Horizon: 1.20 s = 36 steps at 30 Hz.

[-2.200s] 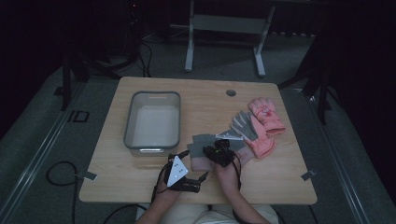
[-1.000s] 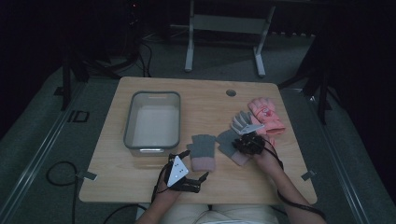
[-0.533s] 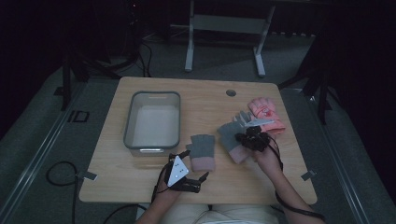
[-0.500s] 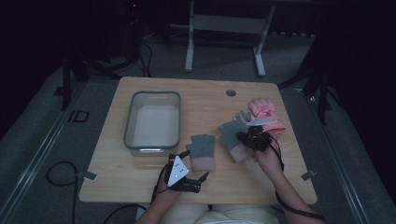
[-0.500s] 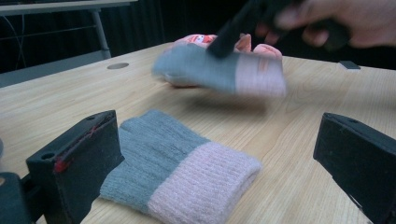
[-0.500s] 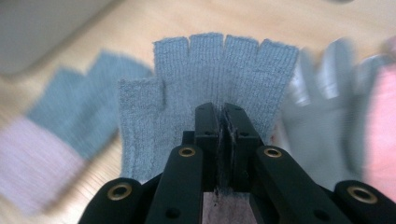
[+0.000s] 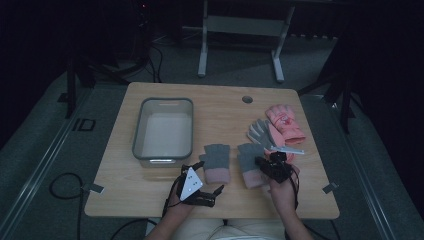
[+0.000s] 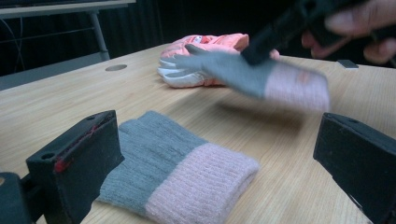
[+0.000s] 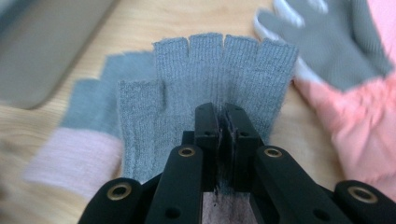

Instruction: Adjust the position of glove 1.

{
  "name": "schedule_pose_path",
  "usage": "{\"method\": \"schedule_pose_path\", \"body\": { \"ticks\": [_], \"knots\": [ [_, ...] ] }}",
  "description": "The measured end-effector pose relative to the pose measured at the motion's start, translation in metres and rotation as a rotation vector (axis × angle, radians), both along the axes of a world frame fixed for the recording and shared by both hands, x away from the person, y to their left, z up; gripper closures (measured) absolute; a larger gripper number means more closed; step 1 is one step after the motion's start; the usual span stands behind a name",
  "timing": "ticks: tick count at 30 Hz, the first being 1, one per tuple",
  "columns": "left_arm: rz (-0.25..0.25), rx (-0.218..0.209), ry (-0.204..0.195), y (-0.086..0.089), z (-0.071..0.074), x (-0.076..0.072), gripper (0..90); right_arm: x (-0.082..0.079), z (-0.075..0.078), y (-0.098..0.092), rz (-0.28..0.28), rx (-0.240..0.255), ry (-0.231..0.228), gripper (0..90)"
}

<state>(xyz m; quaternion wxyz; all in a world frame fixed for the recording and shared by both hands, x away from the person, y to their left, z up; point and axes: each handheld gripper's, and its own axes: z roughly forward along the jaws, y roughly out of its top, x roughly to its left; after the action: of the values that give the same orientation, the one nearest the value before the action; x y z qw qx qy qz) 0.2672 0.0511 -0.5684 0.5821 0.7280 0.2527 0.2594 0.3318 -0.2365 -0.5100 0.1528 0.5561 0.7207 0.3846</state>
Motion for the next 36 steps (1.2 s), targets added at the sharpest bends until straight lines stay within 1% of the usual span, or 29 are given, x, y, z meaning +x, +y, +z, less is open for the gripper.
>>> {"method": "schedule_pose_path", "body": {
  "ticks": [3, 4, 6, 9, 10, 12, 14, 15, 17, 19, 20, 21, 23, 25, 26, 28, 29, 30, 32, 35, 36],
  "knots": [
    [-0.005, 0.001, -0.001, -0.001, 0.000, 0.000, 0.2, 0.003, -0.017, 0.001, -0.034, -0.023, 0.028, 84.9],
    [-0.005, 0.001, -0.002, -0.001, 0.000, 0.000, 0.2, 0.005, -0.021, 0.002, -0.040, -0.031, 0.039, 84.8],
    [-0.006, 0.002, -0.001, -0.001, 0.000, 0.000, 0.2, 0.007, -0.030, 0.004, -0.048, -0.050, 0.047, 83.9],
    [-0.007, -0.001, 0.000, -0.001, 0.000, 0.000, 0.2, 0.009, -0.039, 0.004, -0.056, -0.044, 0.062, 82.0],
    [-0.008, -0.001, -0.001, -0.001, 0.000, 0.000, 0.2, 0.009, -0.041, 0.003, -0.059, -0.035, 0.059, 81.5],
    [-0.010, -0.001, 0.000, -0.001, 0.000, 0.000, 0.2, 0.009, -0.042, 0.004, -0.059, -0.041, 0.047, 80.5],
    [-0.009, 0.000, 0.000, -0.001, 0.000, 0.000, 0.2, 0.010, -0.042, 0.004, -0.059, -0.039, 0.044, 78.6],
    [-0.008, 0.000, 0.000, -0.001, 0.000, 0.000, 0.2, 0.010, -0.041, 0.004, -0.058, -0.042, 0.041, 77.1],
    [-0.007, -0.003, 0.000, -0.001, 0.000, 0.000, 0.2, 0.010, -0.037, 0.005, -0.040, -0.064, 0.031, 75.4],
    [-0.007, -0.003, 0.001, -0.001, 0.000, 0.000, 0.2, 0.011, -0.031, 0.003, -0.004, -0.065, 0.028, 76.4],
    [-0.007, -0.002, 0.002, -0.001, 0.000, 0.000, 0.2, 0.012, -0.027, 0.003, 0.014, -0.083, 0.015, 76.0],
    [-0.008, -0.002, 0.001, -0.001, 0.000, 0.000, 0.2, 0.012, -0.021, 0.002, 0.055, -0.098, -0.005, 74.7],
    [-0.007, -0.002, 0.000, -0.001, 0.000, 0.000, 0.2, 0.014, -0.014, -0.001, 0.100, -0.124, -0.022, 73.7],
    [-0.009, 0.000, -0.001, -0.001, 0.000, 0.000, 0.2, 0.016, -0.005, -0.005, 0.167, -0.144, -0.053, 72.5],
    [-0.009, 0.001, 0.000, -0.001, 0.000, 0.000, 0.2, 0.019, -0.002, -0.007, 0.186, -0.153, -0.059, 71.7],
    [-0.010, 0.000, 0.000, -0.001, 0.000, 0.000, 0.2, 0.022, 0.003, -0.012, 0.238, -0.153, -0.078, 71.0],
    [-0.011, 0.001, 0.000, -0.001, 0.000, 0.000, 0.2, 0.024, 0.006, -0.014, 0.256, -0.146, -0.077, 70.8],
    [-0.013, 0.004, 0.001, -0.001, 0.000, 0.000, 0.2, 0.025, 0.008, -0.014, 0.278, -0.149, -0.083, 70.3],
    [-0.015, 0.004, 0.004, -0.001, 0.000, 0.001, 0.2, 0.026, 0.012, -0.013, 0.337, -0.175, -0.120, 68.5],
    [-0.015, -0.002, 0.003, -0.001, 0.000, 0.001, 0.2, 0.029, 0.012, -0.014, 0.407, -0.224, -0.134, 66.7],
    [-0.014, -0.003, 0.003, -0.001, 0.000, 0.001, 0.2, 0.030, 0.012, -0.015, 0.425, -0.235, -0.131, 65.7]
  ]
}}
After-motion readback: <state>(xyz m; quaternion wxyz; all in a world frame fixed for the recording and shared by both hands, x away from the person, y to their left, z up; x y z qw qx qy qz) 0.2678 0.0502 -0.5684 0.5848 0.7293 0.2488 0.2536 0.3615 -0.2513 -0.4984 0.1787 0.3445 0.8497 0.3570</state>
